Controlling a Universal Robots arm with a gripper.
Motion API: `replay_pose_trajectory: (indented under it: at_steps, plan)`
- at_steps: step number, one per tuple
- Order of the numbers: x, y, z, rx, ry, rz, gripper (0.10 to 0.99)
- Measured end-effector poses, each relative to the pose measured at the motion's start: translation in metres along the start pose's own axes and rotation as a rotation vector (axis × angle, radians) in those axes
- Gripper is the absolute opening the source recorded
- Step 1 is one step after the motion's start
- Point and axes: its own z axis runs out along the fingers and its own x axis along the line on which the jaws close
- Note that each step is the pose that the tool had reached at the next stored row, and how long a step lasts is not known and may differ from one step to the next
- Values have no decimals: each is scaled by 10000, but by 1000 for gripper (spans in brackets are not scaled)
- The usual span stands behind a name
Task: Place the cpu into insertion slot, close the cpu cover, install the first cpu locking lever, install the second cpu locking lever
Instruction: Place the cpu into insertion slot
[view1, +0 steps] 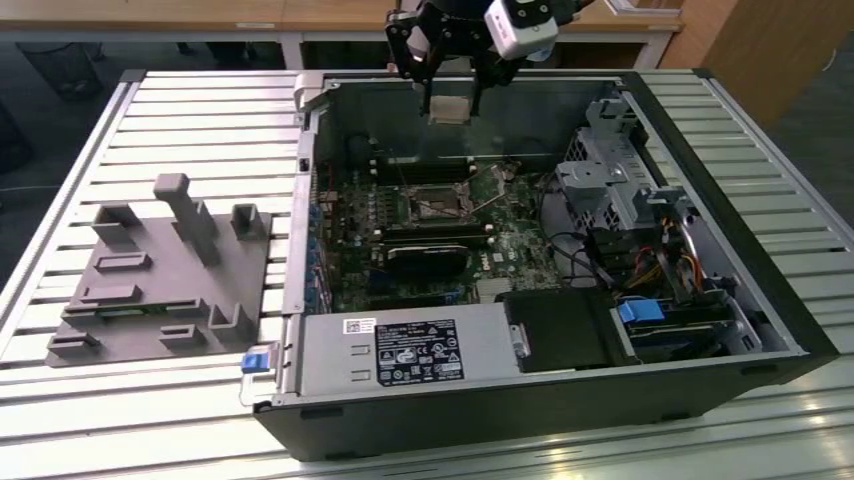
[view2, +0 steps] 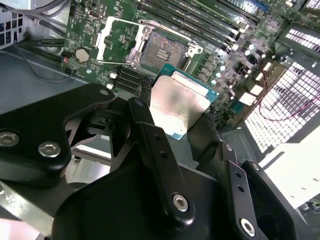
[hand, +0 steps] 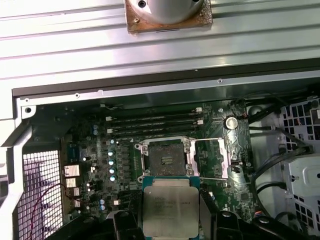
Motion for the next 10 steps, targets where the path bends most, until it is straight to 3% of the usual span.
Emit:
replay_pose_trajectory:
  at_steps: [10]
  plan:
    - [0,0,0,-8,-37,409,541]
